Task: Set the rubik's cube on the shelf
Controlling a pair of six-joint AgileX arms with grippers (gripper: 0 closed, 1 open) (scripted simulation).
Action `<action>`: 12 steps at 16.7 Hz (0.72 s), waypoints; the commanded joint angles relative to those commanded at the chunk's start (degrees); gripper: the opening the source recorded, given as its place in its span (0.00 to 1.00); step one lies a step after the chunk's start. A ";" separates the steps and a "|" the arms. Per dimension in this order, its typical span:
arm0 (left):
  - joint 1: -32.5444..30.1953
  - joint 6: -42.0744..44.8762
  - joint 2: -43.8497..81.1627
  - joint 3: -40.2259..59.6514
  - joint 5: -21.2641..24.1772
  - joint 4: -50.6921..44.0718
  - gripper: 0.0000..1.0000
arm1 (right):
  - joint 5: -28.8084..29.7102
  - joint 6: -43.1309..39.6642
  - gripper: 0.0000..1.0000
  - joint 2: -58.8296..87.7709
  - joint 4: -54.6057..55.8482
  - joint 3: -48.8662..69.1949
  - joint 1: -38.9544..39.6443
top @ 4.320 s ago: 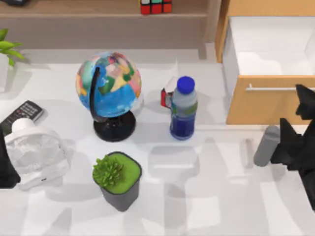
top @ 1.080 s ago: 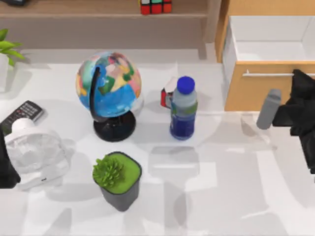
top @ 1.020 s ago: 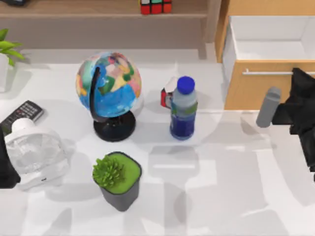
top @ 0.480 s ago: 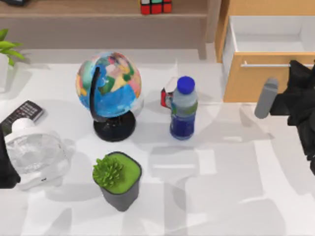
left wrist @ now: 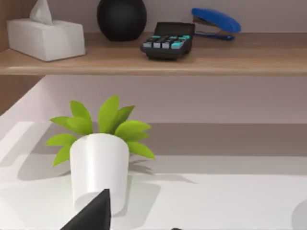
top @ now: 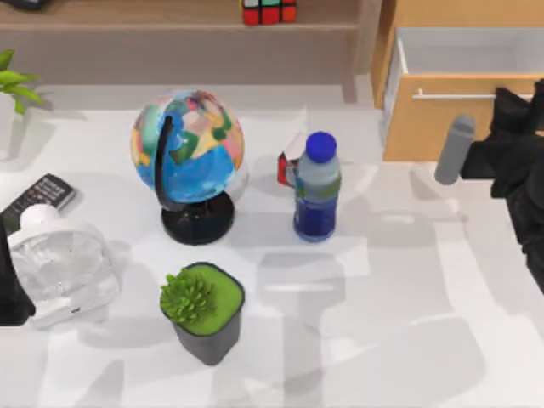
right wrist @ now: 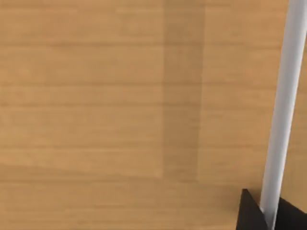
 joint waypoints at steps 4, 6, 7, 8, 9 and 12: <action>0.00 0.00 0.00 0.00 0.00 0.00 1.00 | -0.66 0.00 0.00 1.70 -2.48 3.73 -0.71; 0.00 0.00 0.00 0.00 0.00 0.00 1.00 | -0.99 -0.03 0.00 2.43 -3.59 5.86 -1.04; 0.00 0.00 0.00 0.00 0.00 0.00 1.00 | -1.18 -0.03 0.00 2.85 -4.39 7.20 -1.24; 0.00 0.00 0.00 0.00 0.00 0.00 1.00 | -1.41 -0.01 0.00 3.23 -5.00 8.14 -1.43; 0.00 0.00 0.00 0.00 0.00 0.00 1.00 | -1.56 0.00 0.00 3.45 -5.29 8.52 -1.50; 0.00 0.00 0.00 0.00 0.00 0.00 1.00 | -1.56 0.00 0.00 3.45 -5.29 8.52 -1.50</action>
